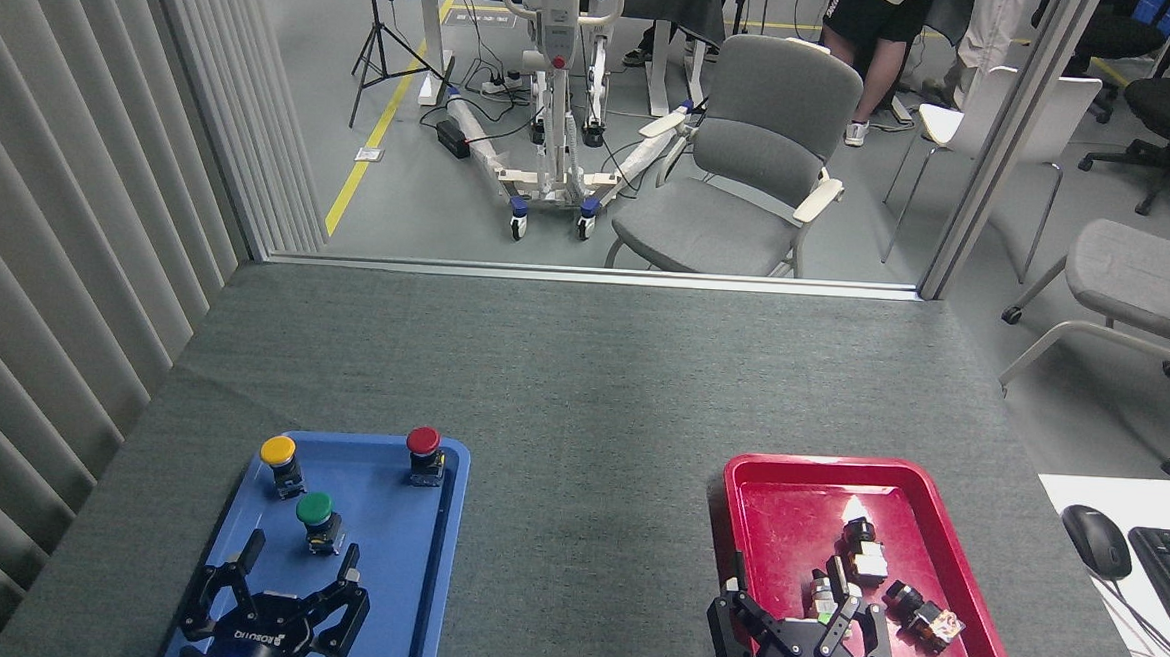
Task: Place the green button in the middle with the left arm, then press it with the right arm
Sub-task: 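Reach the left hand down toward the green button on the blue tray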
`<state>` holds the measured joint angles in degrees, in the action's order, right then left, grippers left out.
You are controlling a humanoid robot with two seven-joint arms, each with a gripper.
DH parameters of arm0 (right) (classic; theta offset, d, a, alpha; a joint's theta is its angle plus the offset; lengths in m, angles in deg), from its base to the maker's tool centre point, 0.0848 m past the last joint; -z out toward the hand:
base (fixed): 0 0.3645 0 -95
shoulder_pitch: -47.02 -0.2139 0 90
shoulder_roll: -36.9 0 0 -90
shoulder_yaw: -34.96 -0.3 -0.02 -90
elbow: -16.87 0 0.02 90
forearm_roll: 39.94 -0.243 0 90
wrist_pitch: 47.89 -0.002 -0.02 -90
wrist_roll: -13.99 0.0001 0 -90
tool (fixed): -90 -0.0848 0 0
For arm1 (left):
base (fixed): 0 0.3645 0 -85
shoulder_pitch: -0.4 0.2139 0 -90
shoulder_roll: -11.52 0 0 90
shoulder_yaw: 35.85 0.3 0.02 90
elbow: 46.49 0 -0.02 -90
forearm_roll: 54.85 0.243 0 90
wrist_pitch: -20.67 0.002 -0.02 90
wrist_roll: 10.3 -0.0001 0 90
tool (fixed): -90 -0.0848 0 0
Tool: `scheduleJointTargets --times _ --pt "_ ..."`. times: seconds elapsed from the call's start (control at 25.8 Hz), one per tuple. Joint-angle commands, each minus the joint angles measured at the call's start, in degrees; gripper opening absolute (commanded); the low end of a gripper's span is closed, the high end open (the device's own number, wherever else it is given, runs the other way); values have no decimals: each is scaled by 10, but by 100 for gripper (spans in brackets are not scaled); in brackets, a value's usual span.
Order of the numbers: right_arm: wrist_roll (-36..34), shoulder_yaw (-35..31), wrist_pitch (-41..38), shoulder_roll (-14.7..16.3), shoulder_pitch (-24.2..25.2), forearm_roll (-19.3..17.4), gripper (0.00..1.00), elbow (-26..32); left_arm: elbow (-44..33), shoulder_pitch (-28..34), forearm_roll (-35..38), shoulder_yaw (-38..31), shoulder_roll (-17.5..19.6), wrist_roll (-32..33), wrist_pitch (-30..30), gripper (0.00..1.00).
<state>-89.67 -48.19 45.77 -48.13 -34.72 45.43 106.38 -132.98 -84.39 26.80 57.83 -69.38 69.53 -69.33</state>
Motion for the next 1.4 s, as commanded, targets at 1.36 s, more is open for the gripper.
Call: scheduleJointTargets --times 1.36 --pt "4 1 14 8 4 16 100 -7 -53 32 -12 -5 -15 6 4 99"
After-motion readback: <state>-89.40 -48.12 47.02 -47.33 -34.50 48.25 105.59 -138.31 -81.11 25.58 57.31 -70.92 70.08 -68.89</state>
